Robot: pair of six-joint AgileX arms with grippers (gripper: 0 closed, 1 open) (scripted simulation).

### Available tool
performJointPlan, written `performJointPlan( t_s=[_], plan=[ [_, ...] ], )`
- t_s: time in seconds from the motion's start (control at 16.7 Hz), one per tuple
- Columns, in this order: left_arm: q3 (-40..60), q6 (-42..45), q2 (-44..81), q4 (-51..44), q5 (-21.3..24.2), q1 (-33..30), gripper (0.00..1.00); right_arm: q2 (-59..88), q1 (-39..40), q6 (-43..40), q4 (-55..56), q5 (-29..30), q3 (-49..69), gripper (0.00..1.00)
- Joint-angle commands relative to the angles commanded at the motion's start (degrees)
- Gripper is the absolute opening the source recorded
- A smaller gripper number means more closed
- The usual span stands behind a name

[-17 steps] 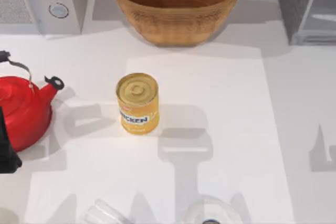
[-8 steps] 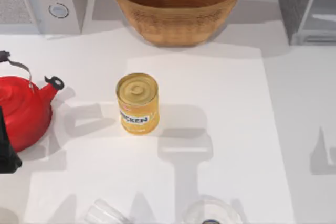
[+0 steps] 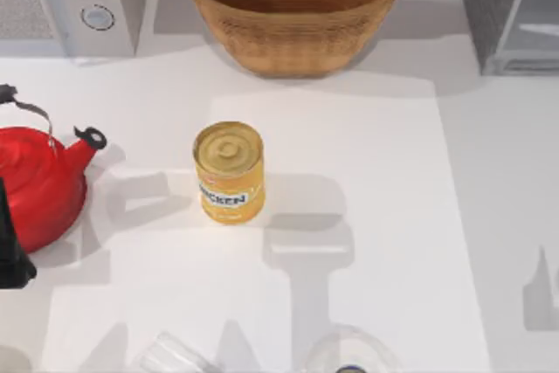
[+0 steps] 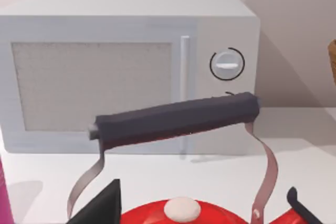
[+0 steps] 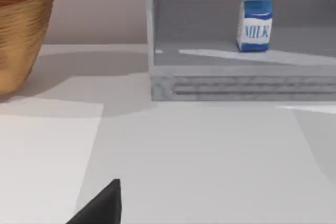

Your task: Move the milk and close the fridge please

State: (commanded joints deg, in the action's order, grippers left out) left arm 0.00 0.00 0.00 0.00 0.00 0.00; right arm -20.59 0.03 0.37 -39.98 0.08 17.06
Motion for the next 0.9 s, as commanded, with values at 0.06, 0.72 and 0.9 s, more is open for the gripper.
performJointPlan(
  t_s=[0.06,0.72,0.9],
  plan=[
    [0.0,0.0,0.0,0.0,0.0,0.0,1.0,-2.48,0.06,0.07,-4.48,-0.02,2.05,1.0],
    [0.0,0.0,0.0,0.0,0.0,0.0,1.0,-23.84,0.0,-0.76,-41.82,0.37,19.76,1.0],
    [0.0,0.0,0.0,0.0,0.0,0.0,1.0,-25.46,-0.02,-0.97,-44.18,0.42,21.06,1.0]
  ],
)
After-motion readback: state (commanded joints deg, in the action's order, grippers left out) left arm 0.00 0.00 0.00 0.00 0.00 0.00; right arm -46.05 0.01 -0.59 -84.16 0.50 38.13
